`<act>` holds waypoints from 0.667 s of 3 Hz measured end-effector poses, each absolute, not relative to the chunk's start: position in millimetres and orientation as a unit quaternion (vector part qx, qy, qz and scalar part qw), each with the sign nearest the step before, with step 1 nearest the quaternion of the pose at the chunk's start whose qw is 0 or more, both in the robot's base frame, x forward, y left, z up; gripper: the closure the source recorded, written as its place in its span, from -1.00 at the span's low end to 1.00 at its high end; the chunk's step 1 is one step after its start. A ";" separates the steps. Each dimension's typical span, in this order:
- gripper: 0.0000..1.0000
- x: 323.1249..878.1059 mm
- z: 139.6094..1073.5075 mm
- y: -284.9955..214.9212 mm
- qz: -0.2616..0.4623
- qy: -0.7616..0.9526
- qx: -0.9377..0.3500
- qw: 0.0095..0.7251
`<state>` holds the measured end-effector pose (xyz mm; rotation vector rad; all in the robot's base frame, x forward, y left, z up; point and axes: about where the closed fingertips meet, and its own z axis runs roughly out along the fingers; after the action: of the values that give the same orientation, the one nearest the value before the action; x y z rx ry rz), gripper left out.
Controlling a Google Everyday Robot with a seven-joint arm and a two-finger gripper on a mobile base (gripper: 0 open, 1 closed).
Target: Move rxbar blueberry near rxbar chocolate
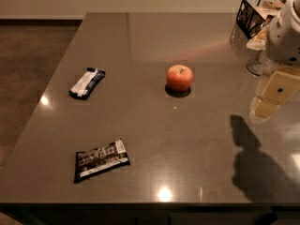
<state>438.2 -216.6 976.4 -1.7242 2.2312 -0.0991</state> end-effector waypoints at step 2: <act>-1.00 459.4 981.0 -194.7 -0.030 0.764 -0.622 0.169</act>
Offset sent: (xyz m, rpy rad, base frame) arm 0.0577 0.0590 0.0089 0.0323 -0.0129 0.1423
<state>459.4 -194.7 981.0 -1.7680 2.1733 -0.0842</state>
